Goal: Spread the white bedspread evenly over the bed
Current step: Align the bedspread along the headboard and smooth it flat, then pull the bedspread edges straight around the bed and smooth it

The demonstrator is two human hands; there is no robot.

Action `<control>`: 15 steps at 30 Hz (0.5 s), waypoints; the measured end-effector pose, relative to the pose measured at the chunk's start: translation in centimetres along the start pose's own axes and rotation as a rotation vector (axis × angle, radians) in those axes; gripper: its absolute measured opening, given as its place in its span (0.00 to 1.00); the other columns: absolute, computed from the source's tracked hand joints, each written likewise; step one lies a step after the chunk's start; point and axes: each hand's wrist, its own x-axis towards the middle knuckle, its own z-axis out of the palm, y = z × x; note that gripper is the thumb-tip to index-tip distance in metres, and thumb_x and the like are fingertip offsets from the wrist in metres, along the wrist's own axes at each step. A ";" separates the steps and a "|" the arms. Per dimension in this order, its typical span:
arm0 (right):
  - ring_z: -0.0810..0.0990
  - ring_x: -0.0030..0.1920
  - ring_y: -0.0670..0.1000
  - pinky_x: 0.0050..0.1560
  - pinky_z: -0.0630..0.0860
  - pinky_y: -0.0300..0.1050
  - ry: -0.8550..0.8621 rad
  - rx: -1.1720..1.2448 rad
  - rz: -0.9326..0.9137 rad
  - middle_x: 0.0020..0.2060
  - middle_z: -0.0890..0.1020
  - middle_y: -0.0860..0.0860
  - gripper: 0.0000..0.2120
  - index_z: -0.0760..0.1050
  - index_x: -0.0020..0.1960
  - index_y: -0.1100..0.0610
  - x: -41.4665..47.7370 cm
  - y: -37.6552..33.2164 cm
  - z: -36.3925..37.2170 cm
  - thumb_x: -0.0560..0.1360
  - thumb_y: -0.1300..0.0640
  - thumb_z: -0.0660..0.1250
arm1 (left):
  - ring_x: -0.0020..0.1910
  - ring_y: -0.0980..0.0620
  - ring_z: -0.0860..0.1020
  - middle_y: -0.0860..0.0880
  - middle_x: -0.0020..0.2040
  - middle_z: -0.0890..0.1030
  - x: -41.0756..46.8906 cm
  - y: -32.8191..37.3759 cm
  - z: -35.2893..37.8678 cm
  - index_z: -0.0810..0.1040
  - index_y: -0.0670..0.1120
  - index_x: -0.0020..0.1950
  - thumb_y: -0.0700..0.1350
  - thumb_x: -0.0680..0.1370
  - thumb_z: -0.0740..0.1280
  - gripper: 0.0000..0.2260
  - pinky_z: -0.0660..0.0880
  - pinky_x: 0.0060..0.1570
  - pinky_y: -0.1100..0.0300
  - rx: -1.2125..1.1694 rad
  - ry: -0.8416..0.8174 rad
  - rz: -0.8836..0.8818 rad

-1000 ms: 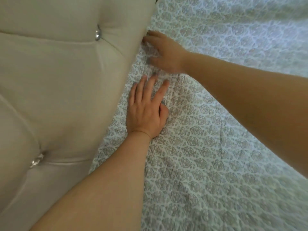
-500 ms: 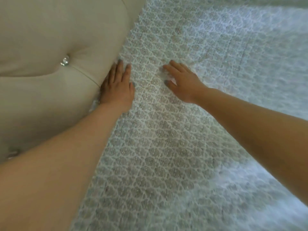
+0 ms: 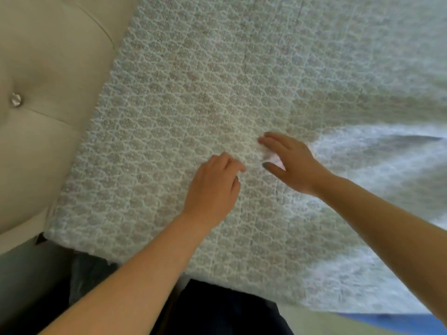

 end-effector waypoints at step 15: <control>0.71 0.54 0.56 0.52 0.67 0.47 0.242 0.034 0.247 0.54 0.74 0.53 0.16 0.73 0.53 0.55 -25.4 2.7 12.5 0.71 0.48 0.72 | 0.35 0.53 0.75 0.56 0.38 0.74 -14.9 10.0 11.1 0.68 0.51 0.53 0.51 0.79 0.60 0.06 0.73 0.33 0.56 0.079 -0.414 -0.033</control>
